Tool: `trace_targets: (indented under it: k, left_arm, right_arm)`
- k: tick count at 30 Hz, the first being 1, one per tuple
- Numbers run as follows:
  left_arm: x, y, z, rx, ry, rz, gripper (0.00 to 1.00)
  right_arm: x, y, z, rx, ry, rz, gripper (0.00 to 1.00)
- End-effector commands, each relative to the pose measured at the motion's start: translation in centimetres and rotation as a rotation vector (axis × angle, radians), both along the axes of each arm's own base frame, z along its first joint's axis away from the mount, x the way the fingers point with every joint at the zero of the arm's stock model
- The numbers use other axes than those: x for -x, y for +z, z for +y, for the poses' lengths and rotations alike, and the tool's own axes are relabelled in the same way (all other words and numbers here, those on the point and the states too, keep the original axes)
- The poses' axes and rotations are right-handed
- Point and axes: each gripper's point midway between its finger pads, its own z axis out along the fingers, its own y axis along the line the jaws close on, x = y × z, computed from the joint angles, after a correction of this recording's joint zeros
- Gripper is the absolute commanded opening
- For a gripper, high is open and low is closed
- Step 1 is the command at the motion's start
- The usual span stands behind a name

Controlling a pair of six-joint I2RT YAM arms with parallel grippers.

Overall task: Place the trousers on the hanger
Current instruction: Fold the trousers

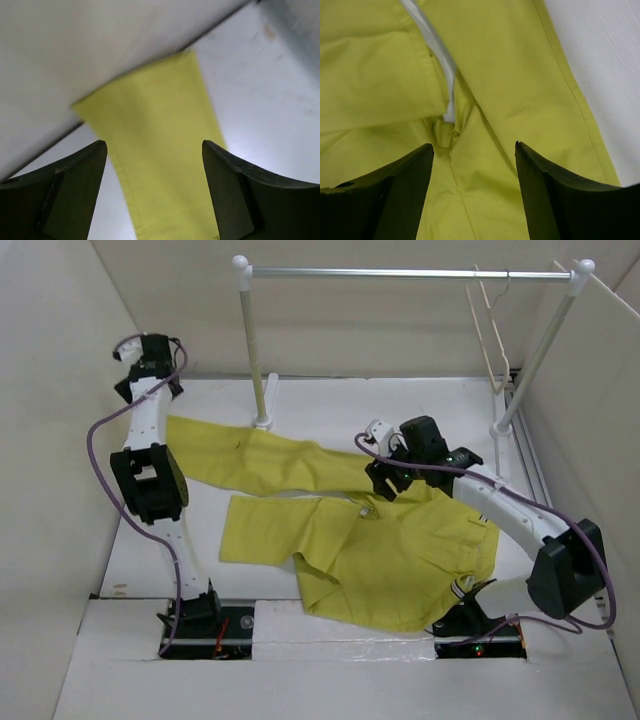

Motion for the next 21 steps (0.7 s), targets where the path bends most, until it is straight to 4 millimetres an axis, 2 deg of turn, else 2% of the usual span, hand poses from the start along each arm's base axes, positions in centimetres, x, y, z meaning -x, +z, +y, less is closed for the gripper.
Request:
trace_targets:
  k: [1, 2, 3, 4, 5, 6, 7, 8, 9, 10, 11, 12, 13, 14, 15, 16, 17, 18, 19, 21]
  left_arm:
    - [4.1, -1.1, -5.9, 0.018, -0.122, 0.089, 0.72]
    - [4.7, -0.9, -7.7, 0.029, -0.173, 0.064, 0.67]
    - [4.6, -1.0, -12.5, 0.072, -0.317, 0.035, 0.64]
    - [6.2, -1.6, -15.3, 0.097, -0.393, 0.018, 0.63]
    - [7.3, -2.5, -18.5, 0.12, -0.478, 0.03, 0.61]
    - [8.8, -3.1, -24.3, 0.131, -0.616, 0.053, 0.6]
    - [11.2, -4.7, -26.7, 0.152, -0.664, 0.095, 0.59]
    - [12.8, -5.7, -29.4, 0.168, -0.745, 0.127, 0.55]
    - [14.5, -6.3, -31.5, 0.179, -0.799, 0.157, 0.51]
    - [17.7, -7.4, -34.7, 0.185, -0.891, 0.207, 0.49]
    - [19.4, -8.0, -36.1, 0.198, -0.948, 0.23, 0.49]
    - [20.9, -8.3, -37.1, 0.215, -0.981, 0.25, 0.49]
    - [23.2, -8.8, -38.4, 0.231, -1.042, 0.256, 0.5]
    - [24.3, -9.4, -38.7, 0.237, -1.08, 0.274, 0.56]
    - [24.9, -9.9, -38.5, 0.248, -1.083, 0.294, 0.58]
    - [26.1, -12.0, -37.6, 0.241, -1.091, 0.353, 0.62]
    - [26.1, -12.1, -37.6, 0.234, -1.099, 0.356, 0.63]
    - [26.7, -12.7, -37.9, 0.258, -1.118, 0.377, 0.64]
    - [27.2, -13.7, -38.2, 0.279, -1.137, 0.401, 0.65]
    - [28.5, -14.0, -39.7, 0.321, -1.204, 0.414, 0.66]
  right_arm:
    - [-0.2, 1.1, -4.0, 0.028, -0.183, -0.029, 0.71]
    - [-0.4, 1.1, -5.3, 0.044, -0.247, -0.044, 0.68]
    - [-0.1, 0.3, -6.5, 0.05, -0.303, -0.033, 0.32]
    - [-0.2, 1.1, -8.2, 0.033, -0.374, -0.056, 0.16]
    - [-0.2, 1.1, -9.5, 0.031, -0.43, -0.062, 0.0]
    - [-0.4, 1.0, -10.6, 0.008, -0.49, -0.067, 0.0]
    - [0.3, 0.2, -12.1, 0.006, -0.542, -0.054, 0.0]
    - [0.1, -0.1, -14.9, -0.004, -0.642, -0.04, 0.0]
    - [0.2, -0.3, -16.3, -0.023, -0.7, -0.034, 0.02]
    - [0.8, -1.3, -17.8, -0.025, -0.753, -0.015, 0.11]
    - [0.9, -0.8, -20.5, -0.054, -0.844, -0.03, 0.24]
    - [1.2, -0.9, -21.9, -0.062, -0.894, -0.032, 0.47]
    - [1.4, -0.8, -23.2, -0.069, -0.939, -0.042, 0.58]
    - [1.7, -0.9, -24.3, -0.078, -0.978, -0.05, 0.66]
    - [1.7, -1.0, -26.6, -0.082, -1.057, -0.063, 0.76]
    - [1.9, -2.0, -28.6, -0.079, -1.123, -0.037, 0.8]
    - [1.9, -2.0, -28.5, -0.085, -1.117, -0.035, 0.82]
    - [2.3, -3.4, -30.3, -0.075, -1.181, 0.021, 0.83]
    - [2.4, -4.2, -31.2, -0.073, -1.21, 0.048, 0.84]
    - [2.4, -5.7, -33.0, -0.106, -1.254, 0.089, 0.87]
